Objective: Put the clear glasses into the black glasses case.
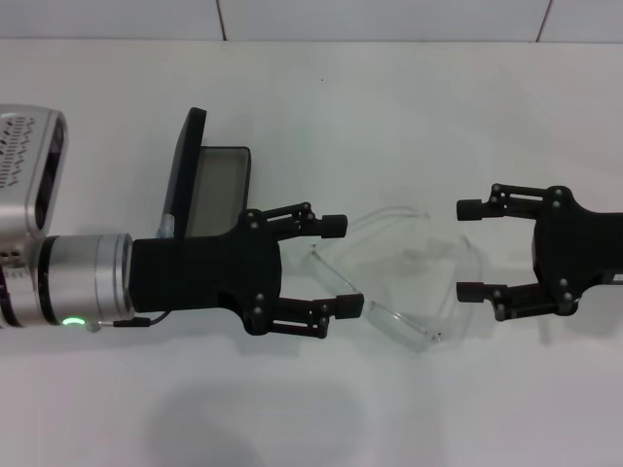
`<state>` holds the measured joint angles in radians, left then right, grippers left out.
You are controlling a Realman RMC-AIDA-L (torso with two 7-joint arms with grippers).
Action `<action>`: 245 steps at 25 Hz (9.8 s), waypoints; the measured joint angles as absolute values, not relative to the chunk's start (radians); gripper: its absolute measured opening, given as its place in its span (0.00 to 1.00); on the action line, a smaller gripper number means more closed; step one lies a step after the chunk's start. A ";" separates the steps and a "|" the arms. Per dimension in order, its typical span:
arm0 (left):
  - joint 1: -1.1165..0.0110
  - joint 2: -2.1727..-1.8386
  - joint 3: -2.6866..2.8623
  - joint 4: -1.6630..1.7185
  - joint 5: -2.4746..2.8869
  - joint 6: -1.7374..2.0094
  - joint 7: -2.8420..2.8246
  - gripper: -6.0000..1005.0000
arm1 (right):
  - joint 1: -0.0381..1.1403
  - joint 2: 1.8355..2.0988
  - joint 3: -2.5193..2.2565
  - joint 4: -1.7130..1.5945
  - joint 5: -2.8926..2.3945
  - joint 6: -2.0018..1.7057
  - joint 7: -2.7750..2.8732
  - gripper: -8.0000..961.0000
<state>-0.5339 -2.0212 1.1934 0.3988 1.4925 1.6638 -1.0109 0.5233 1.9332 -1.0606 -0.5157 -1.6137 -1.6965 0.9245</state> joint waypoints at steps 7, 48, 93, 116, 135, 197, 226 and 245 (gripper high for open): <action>-0.534 -2.022 1.193 0.399 1.490 1.657 -1.032 0.89 | 0.522 1.933 -1.060 -0.517 -1.624 -1.689 0.923 0.87; -0.470 -2.089 1.126 1.231 2.376 1.254 -2.358 0.87 | 0.515 1.939 -1.060 -0.517 -1.629 -1.661 0.899 0.83; -0.751 -2.088 1.264 1.021 2.298 1.119 -1.749 0.21 | 0.486 2.011 -1.084 -0.529 -1.684 -1.654 0.820 0.79; -0.832 -2.092 1.550 0.950 2.291 0.932 -1.674 0.21 | 0.468 2.006 -1.115 -0.521 -1.686 -1.653 0.750 0.77; -0.452 -2.088 1.341 1.085 1.504 1.086 -1.339 0.52 | 0.411 2.002 -1.082 -0.887 -1.717 -1.668 1.261 0.76; -0.367 -2.086 1.284 0.796 1.255 1.230 -1.092 0.52 | 0.921 2.028 -2.022 -1.062 -2.277 -1.202 2.532 0.48; -0.340 -2.085 1.281 0.752 1.207 1.474 -1.100 0.52 | 0.413 2.022 -1.430 -1.207 -1.867 -1.430 1.512 0.14; -0.512 -2.061 1.292 0.565 1.252 1.629 -1.176 0.52 | 0.362 2.020 -1.378 -0.866 -1.484 -1.574 0.684 0.14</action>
<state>-0.5125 -2.0614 1.2918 0.5654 1.2524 1.6290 -1.1759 0.3618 2.0195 -1.3782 -0.8661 -1.4844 -1.5736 0.6842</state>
